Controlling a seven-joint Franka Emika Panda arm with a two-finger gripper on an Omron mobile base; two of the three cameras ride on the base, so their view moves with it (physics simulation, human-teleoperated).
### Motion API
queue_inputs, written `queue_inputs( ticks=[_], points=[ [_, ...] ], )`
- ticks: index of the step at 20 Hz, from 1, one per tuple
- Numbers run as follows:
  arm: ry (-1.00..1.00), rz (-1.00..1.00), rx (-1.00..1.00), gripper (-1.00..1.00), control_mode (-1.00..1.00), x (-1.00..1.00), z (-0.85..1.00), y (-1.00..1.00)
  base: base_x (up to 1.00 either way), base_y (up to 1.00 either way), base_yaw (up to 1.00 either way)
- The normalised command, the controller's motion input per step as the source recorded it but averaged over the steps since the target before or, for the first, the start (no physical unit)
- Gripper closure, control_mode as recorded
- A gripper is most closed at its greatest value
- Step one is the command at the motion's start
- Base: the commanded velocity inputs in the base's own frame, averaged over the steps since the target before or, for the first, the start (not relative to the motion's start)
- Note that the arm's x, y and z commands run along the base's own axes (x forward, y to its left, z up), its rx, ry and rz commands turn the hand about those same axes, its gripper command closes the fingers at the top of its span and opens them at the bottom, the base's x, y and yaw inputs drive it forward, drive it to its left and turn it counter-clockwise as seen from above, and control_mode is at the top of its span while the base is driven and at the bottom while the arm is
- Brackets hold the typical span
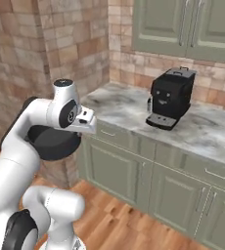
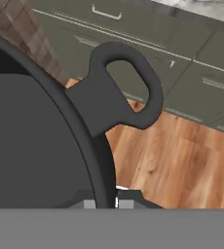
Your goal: Pick the pot and pot and place them in the sink. Then turn on the water.
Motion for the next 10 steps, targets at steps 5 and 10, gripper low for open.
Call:
queue_inputs(
  ticks=[5,10],
  points=[
    [0.0,0.0,0.0,1.0,1.0,0.0,0.0,0.0,0.76,-1.0,-0.18],
    [0.0,0.0,0.0,1.0,1.0,0.0,0.0,0.0,0.53,-0.96,-0.41]
  ],
)
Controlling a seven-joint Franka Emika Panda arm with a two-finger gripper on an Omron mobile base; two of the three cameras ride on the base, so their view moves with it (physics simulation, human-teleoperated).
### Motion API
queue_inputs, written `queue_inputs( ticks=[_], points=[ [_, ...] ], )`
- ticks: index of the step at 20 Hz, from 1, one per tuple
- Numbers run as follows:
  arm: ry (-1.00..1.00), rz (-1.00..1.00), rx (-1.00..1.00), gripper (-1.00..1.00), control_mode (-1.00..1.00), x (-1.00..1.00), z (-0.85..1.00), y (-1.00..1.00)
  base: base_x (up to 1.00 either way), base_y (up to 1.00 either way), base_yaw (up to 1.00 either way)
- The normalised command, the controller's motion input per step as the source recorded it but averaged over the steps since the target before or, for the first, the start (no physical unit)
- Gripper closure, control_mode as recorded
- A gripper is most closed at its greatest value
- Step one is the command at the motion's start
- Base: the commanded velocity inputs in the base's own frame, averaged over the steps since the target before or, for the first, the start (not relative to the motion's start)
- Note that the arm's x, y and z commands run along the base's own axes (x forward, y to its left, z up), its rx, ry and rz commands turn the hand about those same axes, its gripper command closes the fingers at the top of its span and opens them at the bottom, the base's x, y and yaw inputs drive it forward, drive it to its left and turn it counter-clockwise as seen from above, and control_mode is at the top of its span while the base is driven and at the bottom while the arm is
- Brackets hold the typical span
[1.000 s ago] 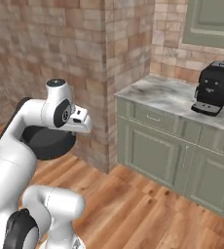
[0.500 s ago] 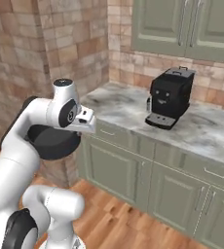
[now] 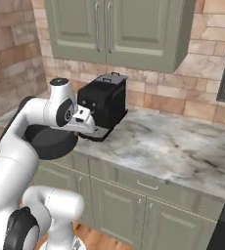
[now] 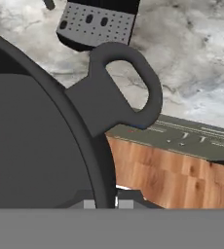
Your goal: Pick the pot and pot and place them in the sink. Then turn on the water.
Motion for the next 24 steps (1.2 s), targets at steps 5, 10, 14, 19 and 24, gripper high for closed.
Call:
queue_inputs(
  ticks=[5,10,14,19,24],
  points=[
    [0.0,0.0,0.0,1.0,1.0,0.0,0.0,0.0,0.51,-0.77,-0.49],
    [0.0,0.0,0.0,1.0,1.0,0.0,0.0,0.0,0.37,-0.53,-0.58],
    [0.0,0.0,0.0,1.0,1.0,0.0,0.0,0.0,0.23,-0.37,-0.64],
    [0.0,0.0,0.0,1.0,1.0,0.0,0.0,0.0,0.27,-0.34,-0.53],
    [0.0,0.0,0.0,1.0,1.0,0.0,0.0,0.0,0.89,-0.79,-0.02]
  ],
)
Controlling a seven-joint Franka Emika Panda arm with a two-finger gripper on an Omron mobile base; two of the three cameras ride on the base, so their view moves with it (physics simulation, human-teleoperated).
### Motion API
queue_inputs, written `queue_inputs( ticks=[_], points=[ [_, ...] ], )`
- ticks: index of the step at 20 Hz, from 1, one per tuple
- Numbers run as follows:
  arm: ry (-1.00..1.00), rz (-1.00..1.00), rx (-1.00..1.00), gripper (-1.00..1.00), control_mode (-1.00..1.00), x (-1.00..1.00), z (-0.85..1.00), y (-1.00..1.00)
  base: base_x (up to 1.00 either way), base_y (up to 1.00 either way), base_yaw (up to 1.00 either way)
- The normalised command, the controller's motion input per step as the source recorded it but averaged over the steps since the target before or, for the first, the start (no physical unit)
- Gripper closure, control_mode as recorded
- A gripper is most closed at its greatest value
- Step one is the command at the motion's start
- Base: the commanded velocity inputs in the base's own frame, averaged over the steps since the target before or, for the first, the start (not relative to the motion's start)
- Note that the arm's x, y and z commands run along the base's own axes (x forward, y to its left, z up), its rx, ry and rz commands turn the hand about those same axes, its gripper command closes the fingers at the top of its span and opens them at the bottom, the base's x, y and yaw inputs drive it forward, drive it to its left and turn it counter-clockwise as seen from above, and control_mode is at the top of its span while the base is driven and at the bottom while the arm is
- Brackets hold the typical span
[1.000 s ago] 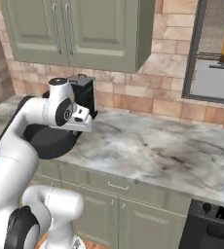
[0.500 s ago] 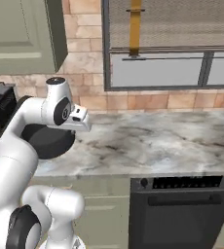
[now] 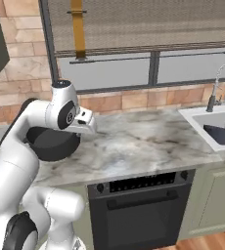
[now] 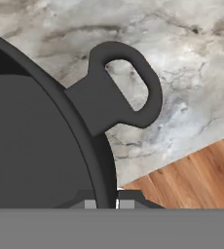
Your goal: Pick the pot and pot and place them in the sink. Then turn on the water.
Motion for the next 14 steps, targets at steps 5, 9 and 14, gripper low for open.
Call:
queue_inputs(
  ticks=[5,9,14],
  points=[
    [0.0,0.0,0.0,1.0,1.0,0.0,0.0,0.0,0.81,-1.0,0.0],
    [0.0,0.0,0.0,1.0,1.0,0.0,0.0,0.0,0.31,-1.0,-0.13],
    [0.0,0.0,0.0,1.0,1.0,0.0,0.0,0.0,0.33,-1.0,-0.05]
  ],
)
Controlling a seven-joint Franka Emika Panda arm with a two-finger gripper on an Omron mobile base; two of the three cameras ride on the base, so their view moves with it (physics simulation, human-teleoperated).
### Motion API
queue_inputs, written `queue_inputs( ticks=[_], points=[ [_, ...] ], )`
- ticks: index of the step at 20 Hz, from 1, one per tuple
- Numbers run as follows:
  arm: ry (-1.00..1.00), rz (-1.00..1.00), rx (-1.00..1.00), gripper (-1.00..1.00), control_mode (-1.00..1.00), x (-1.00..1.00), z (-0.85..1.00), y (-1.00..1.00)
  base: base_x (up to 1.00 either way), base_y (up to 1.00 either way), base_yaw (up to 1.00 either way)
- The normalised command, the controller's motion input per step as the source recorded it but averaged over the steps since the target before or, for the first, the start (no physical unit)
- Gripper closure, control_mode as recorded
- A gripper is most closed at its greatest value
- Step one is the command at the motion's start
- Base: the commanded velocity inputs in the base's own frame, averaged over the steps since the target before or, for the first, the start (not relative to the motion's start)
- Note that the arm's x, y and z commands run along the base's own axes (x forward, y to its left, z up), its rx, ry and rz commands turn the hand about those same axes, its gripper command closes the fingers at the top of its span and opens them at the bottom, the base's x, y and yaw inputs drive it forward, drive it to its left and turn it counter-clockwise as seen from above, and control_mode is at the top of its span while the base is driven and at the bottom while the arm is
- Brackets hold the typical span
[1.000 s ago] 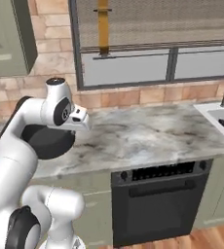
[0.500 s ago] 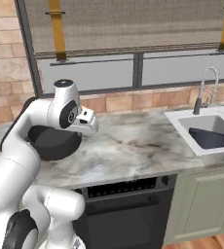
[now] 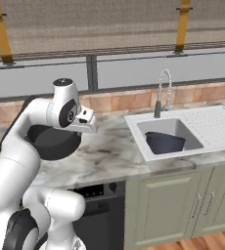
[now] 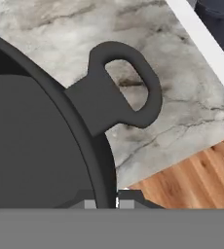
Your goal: Pick the pot and pot and place them in the sink. Then turn on the water.
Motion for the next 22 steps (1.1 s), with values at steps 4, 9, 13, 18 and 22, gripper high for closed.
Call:
queue_inputs(
  ticks=[4,9,13,18,22],
  points=[
    [0.0,0.0,0.0,1.0,1.0,0.0,0.0,0.0,0.23,-1.0,-0.03],
    [0.0,0.0,0.0,1.0,1.0,0.0,0.0,0.0,0.15,-1.0,-0.01],
    [0.0,0.0,0.0,1.0,1.0,0.0,0.0,0.0,0.1,-1.0,0.01],
    [0.0,0.0,0.0,1.0,1.0,0.0,0.0,0.0,0.03,-0.98,0.14],
    [0.0,0.0,0.0,1.0,1.0,0.0,0.0,0.0,0.0,-0.76,0.33]
  ],
)
